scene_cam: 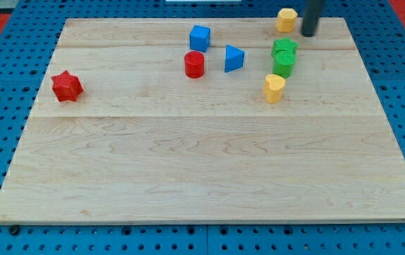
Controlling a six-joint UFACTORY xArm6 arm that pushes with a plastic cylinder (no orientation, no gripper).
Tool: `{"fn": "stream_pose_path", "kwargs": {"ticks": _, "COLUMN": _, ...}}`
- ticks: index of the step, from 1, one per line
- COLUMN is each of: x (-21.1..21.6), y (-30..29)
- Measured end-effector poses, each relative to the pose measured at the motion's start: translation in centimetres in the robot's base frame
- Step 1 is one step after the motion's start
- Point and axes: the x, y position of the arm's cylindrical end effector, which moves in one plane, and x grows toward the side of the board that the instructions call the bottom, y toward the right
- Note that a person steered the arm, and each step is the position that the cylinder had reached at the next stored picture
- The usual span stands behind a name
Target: Push both the green blocks and yellow heart to the top right side of the board
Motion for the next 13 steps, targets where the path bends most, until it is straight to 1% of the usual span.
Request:
{"fn": "stream_pose_path", "kwargs": {"ticks": 1, "x": 6.4, "y": 2.8}}
{"fn": "stream_pose_path", "kwargs": {"ticks": 2, "x": 12.2, "y": 0.3}}
{"fn": "stream_pose_path", "kwargs": {"ticks": 3, "x": 15.8, "y": -3.4}}
{"fn": "stream_pose_path", "kwargs": {"ticks": 4, "x": 13.2, "y": -6.7}}
{"fn": "stream_pose_path", "kwargs": {"ticks": 5, "x": 16.8, "y": -5.8}}
{"fn": "stream_pose_path", "kwargs": {"ticks": 6, "x": 16.7, "y": -12.5}}
{"fn": "stream_pose_path", "kwargs": {"ticks": 7, "x": 12.9, "y": -13.6}}
{"fn": "stream_pose_path", "kwargs": {"ticks": 8, "x": 9.3, "y": -9.7}}
{"fn": "stream_pose_path", "kwargs": {"ticks": 9, "x": 6.0, "y": -9.4}}
{"fn": "stream_pose_path", "kwargs": {"ticks": 10, "x": 5.8, "y": -9.6}}
{"fn": "stream_pose_path", "kwargs": {"ticks": 11, "x": 10.7, "y": -6.5}}
{"fn": "stream_pose_path", "kwargs": {"ticks": 12, "x": 8.5, "y": -3.2}}
{"fn": "stream_pose_path", "kwargs": {"ticks": 13, "x": 5.2, "y": -5.0}}
